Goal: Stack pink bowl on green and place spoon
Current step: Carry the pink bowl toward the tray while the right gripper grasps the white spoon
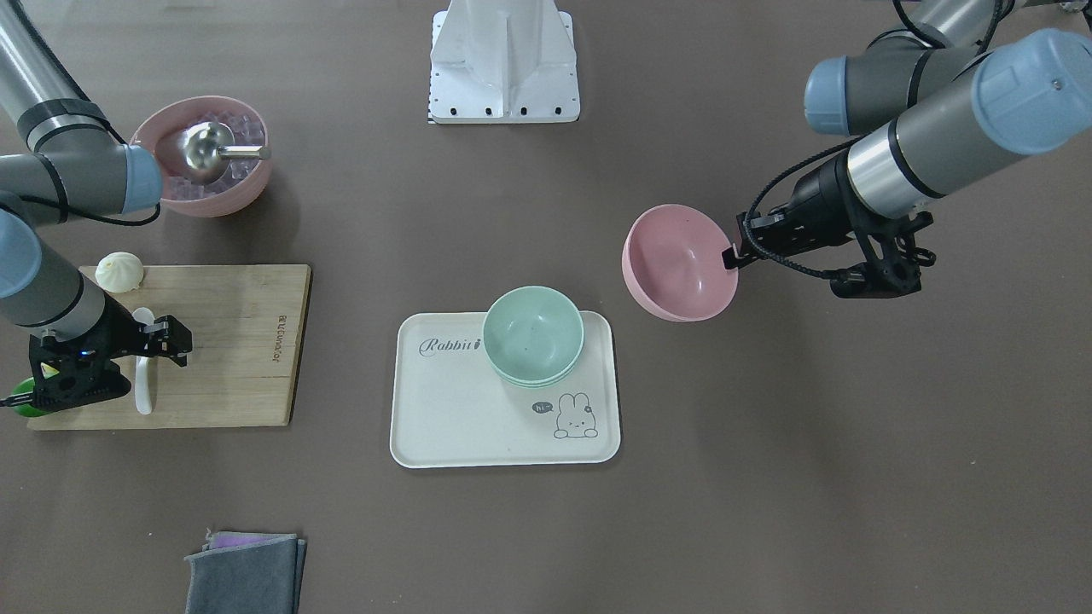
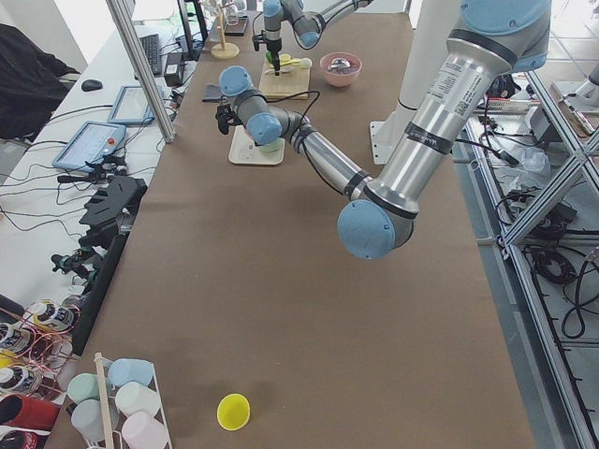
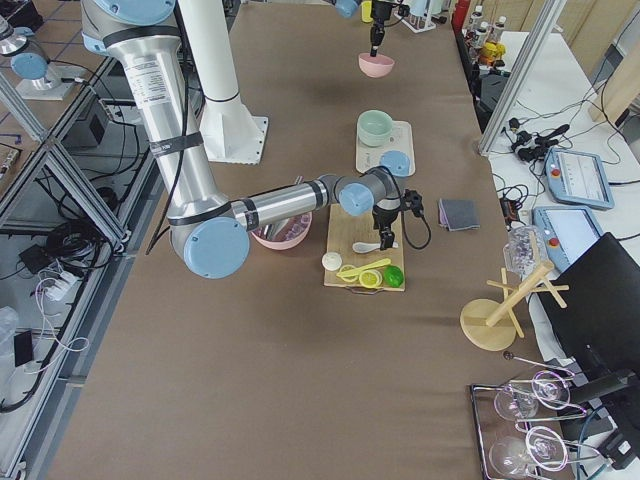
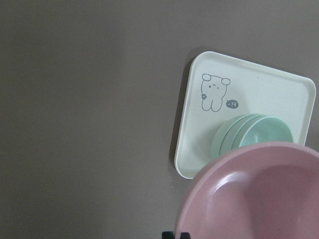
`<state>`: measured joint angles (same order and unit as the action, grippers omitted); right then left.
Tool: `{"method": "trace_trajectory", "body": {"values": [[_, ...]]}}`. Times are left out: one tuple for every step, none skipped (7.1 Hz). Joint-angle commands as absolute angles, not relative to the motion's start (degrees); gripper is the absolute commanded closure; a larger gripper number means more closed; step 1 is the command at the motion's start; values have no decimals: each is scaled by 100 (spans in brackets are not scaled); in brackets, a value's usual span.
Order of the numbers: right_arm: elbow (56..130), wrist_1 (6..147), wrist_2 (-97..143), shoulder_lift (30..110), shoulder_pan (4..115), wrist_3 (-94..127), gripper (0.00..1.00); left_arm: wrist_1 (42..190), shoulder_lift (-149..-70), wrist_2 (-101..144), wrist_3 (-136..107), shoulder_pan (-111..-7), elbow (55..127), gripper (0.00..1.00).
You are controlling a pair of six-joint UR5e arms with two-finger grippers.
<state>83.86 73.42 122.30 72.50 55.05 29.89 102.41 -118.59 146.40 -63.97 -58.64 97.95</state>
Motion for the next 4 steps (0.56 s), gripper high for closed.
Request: {"method": "trace_trajectory", "body": {"values": [[8262, 7181, 12278, 7207, 5502, 2918, 21, 10274, -11874, 14643, -6390, -5854, 9747, 100], [8270, 7181, 12287, 7216, 5519, 2909, 29, 10274, -11874, 14643, -6390, -5854, 9738, 100], [8271, 7181, 12313, 7216, 5528, 2909, 41, 10283, -11874, 14643, -6381, -5854, 9695, 100], [8271, 7181, 12374, 7225, 5563, 2900, 46, 10283, -11874, 14643, -6381, -5854, 9668, 100]]}}
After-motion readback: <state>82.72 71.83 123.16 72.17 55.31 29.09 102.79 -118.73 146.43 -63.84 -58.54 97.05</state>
